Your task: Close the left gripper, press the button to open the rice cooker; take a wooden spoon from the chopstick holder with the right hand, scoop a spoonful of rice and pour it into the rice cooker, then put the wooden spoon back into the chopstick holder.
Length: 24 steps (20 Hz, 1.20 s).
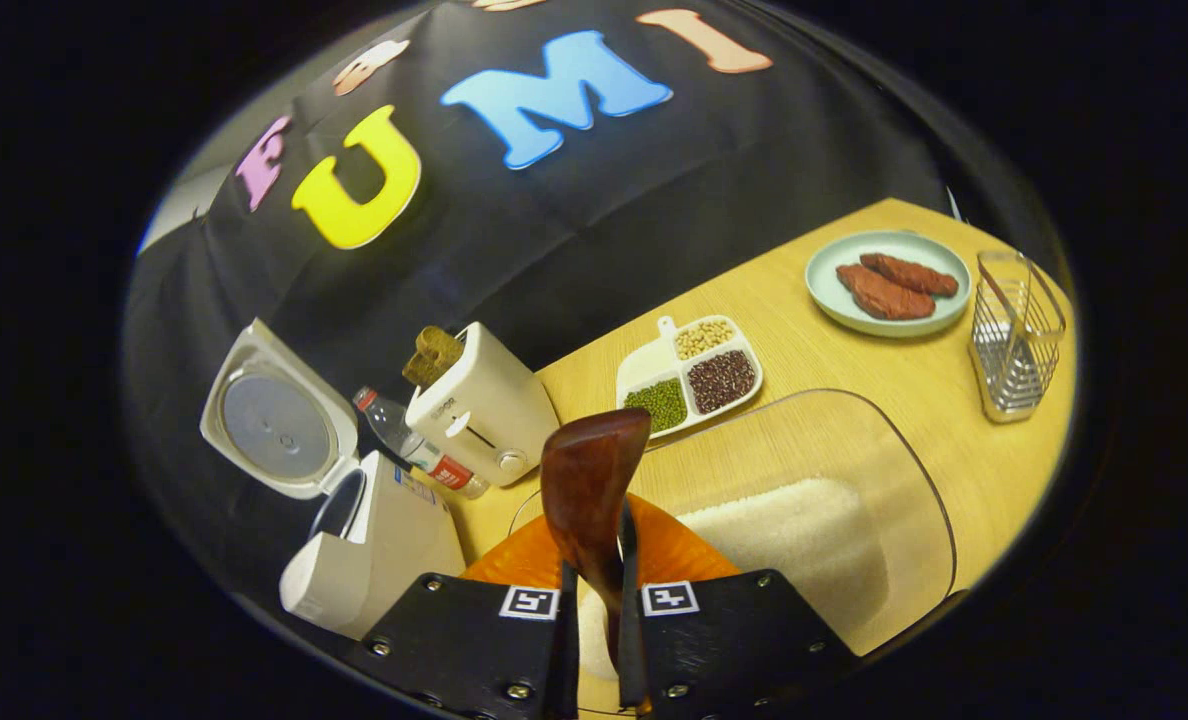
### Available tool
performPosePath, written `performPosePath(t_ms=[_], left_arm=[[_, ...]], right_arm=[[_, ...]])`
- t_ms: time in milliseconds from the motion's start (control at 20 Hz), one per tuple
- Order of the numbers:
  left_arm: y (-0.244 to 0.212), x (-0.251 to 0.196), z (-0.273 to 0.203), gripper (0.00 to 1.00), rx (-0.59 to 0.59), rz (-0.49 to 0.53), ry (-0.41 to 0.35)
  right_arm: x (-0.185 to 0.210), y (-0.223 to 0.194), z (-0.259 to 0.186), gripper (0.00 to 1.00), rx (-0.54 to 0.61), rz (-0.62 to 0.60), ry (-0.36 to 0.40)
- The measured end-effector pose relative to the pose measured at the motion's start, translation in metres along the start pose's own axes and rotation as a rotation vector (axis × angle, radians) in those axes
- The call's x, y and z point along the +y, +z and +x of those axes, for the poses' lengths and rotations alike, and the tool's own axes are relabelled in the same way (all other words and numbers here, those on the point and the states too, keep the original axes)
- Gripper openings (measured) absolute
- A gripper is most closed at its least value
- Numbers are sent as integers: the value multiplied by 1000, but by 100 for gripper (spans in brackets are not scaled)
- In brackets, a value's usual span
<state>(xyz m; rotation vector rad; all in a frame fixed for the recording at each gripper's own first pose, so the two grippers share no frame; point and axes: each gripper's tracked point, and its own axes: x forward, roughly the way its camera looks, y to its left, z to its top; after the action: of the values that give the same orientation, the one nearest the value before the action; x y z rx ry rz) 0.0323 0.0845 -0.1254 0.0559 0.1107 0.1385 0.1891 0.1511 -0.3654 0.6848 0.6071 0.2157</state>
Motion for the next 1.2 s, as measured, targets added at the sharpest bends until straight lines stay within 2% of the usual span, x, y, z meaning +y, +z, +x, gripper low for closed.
performPosePath(t_ms=[400,900,1100,1200], left_arm=[[13,-4,-1,99,-17,36,-15],[24,-10,-4,99,-38,52,-26],[17,-5,-9,99,-32,48,-26],[11,0,-14,99,-27,42,-26]], right_arm=[[-19,42,-25,16,-74,317,93],[-17,71,-45,16,-125,360,128],[19,91,-57,16,-156,283,144],[48,102,-63,16,-163,281,179]])
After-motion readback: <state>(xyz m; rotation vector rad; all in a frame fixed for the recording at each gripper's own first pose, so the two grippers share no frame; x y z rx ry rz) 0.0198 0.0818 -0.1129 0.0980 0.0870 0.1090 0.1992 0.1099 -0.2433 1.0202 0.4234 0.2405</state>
